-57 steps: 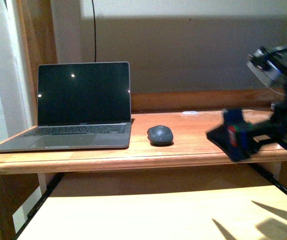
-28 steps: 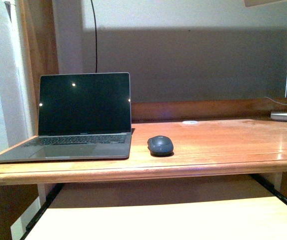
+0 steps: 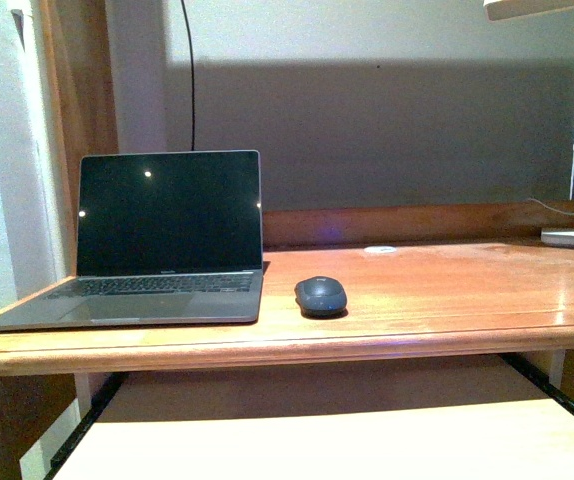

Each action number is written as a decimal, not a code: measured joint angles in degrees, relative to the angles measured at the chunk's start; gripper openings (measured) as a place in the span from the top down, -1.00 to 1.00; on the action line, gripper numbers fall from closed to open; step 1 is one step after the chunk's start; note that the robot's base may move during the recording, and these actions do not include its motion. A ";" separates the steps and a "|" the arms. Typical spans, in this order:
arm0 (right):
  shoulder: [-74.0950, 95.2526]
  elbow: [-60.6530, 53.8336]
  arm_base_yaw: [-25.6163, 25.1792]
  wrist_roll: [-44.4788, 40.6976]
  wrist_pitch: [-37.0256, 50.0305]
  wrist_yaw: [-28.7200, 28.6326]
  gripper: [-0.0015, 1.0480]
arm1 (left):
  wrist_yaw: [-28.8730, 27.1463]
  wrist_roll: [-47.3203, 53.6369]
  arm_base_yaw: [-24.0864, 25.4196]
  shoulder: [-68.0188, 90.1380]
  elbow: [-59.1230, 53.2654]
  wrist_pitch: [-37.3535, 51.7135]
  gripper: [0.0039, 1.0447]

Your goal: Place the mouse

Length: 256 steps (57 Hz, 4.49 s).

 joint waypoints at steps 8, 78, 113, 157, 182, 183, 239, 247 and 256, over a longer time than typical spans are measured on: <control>0.00 -1.88 6.25 6.43 9.62 3.80 -0.99 | 0.00 0.00 0.00 0.00 0.00 0.00 -0.86; 29.27 23.47 36.35 32.13 30.56 45.99 -0.99 | 0.02 0.00 0.00 0.00 0.00 0.00 -0.86; 41.22 42.14 41.62 36.83 24.74 64.02 -0.99 | 0.00 0.00 0.00 0.00 0.00 0.00 -0.86; 24.63 32.13 39.26 38.45 21.35 50.71 -0.99 | 0.00 0.00 0.00 0.00 0.00 0.00 -0.86; -7.28 12.39 27.89 43.82 19.45 46.40 -0.99 | 0.00 0.02 0.00 0.00 0.00 0.00 -0.86; -9.18 11.21 27.50 44.26 19.21 46.05 -0.99 | 0.00 0.00 0.00 0.00 0.00 0.00 -0.86; -70.64 -12.37 17.40 38.16 -12.74 57.83 0.81 | 0.09 0.02 0.00 0.00 0.00 0.00 -0.86; -71.63 -13.55 16.96 38.16 -12.70 57.33 0.80 | 0.11 0.02 0.00 0.00 0.00 0.00 -0.86; -73.26 -15.26 16.94 38.16 -12.46 57.29 0.80 | 0.11 0.02 0.00 0.00 0.00 0.00 -0.86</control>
